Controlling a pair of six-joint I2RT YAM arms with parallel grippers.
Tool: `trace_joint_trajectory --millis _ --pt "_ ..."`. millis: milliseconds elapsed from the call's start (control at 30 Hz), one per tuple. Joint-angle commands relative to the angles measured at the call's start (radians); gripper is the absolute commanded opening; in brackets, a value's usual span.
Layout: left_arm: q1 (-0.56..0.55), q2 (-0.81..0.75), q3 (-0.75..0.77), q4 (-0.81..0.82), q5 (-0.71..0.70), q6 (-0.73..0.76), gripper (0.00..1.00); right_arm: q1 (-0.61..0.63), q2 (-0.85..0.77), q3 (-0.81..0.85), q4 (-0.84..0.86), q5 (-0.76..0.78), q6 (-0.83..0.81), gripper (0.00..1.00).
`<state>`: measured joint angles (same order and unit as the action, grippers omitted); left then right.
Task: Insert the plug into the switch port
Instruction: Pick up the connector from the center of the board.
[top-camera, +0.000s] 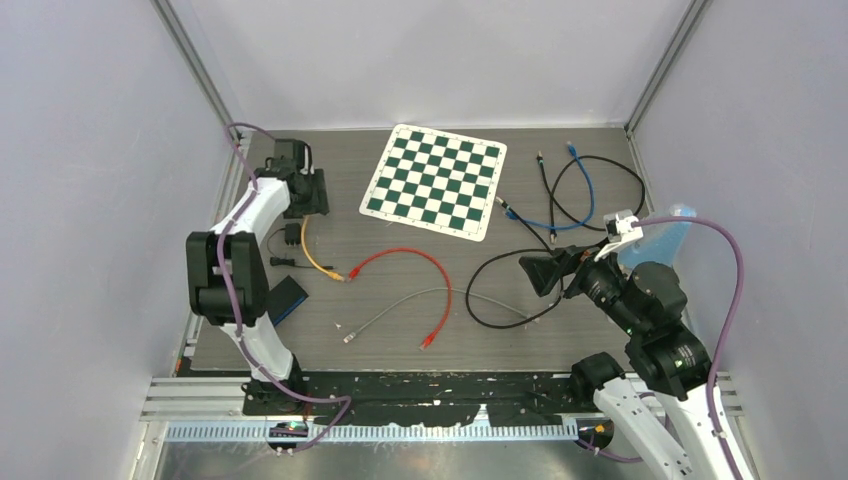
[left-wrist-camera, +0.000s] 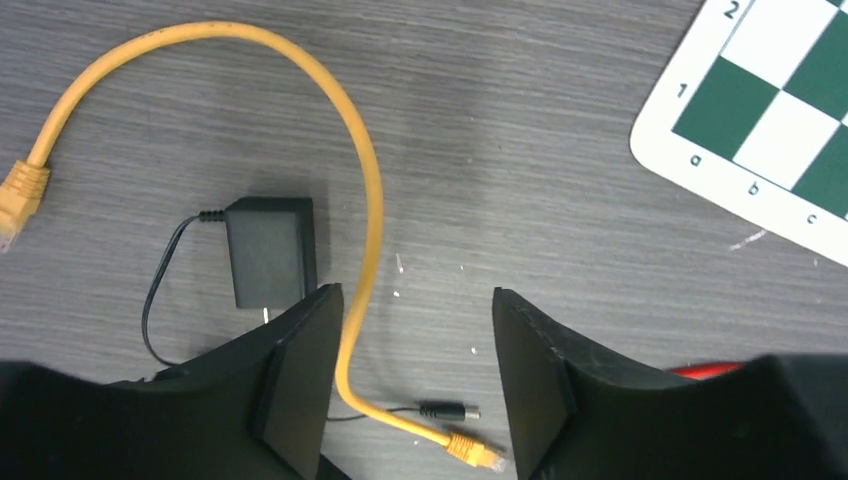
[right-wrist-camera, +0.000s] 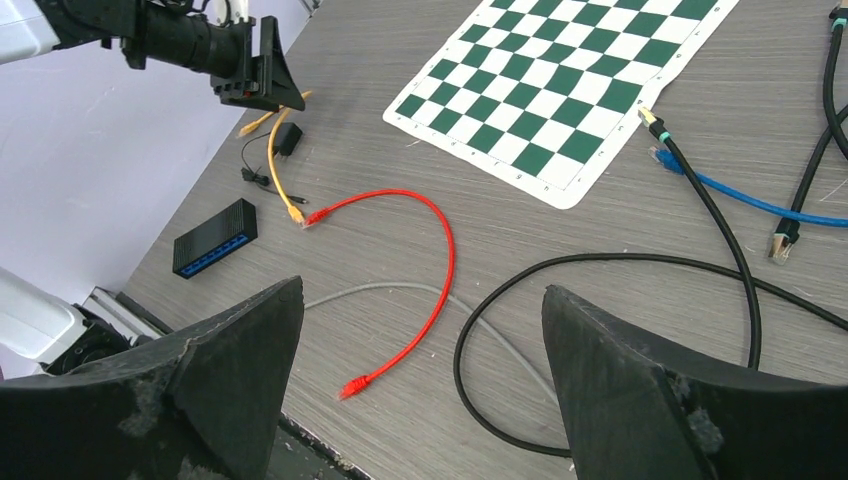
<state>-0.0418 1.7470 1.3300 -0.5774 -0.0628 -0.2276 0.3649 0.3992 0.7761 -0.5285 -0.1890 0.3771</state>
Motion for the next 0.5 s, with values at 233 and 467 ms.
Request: trace_joint_trajectory --millis 233,467 --pt "0.021 0.108 0.111 -0.016 -0.003 0.02 0.33 0.003 0.003 0.04 0.066 -0.048 0.081 0.97" --pt "0.023 -0.019 0.067 -0.013 -0.056 0.06 0.0 0.004 0.036 0.04 0.096 -0.047 0.108 0.98"
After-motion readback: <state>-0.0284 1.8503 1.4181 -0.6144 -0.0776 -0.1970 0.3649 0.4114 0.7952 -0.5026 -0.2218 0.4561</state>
